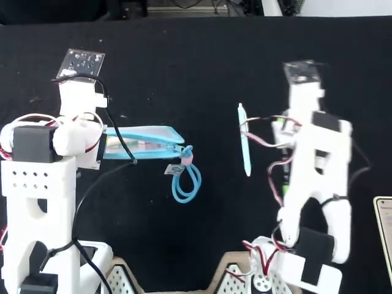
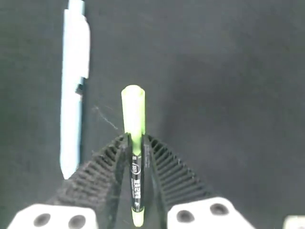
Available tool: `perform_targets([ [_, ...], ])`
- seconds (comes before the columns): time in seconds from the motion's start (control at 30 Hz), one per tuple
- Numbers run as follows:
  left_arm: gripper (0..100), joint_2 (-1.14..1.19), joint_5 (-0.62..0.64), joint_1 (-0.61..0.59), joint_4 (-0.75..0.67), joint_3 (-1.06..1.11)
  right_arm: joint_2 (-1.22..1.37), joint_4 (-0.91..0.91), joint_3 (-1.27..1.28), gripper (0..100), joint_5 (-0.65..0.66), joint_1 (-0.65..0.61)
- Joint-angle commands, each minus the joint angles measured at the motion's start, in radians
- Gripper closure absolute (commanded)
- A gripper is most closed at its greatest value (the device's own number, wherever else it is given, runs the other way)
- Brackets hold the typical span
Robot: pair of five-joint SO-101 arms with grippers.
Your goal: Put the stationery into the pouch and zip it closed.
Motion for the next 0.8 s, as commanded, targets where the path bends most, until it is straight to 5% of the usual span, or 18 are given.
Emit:
perform_targets([
  [0.0, 97, 0.011, -0.003, 0.005, 0.003, 0.015, -0.044, 0.084, -0.084, 98.8, 0.106, 0.086],
  [0.47, 97, 0.011, -0.003, 0.004, 0.005, 0.015, -0.044, -0.267, 0.357, 98.7, 0.301, 0.252],
  [0.77, 97, 0.011, -0.003, -0.001, 0.005, 0.015, -0.044, -0.098, 0.309, 86.2, 0.334, 0.273],
])
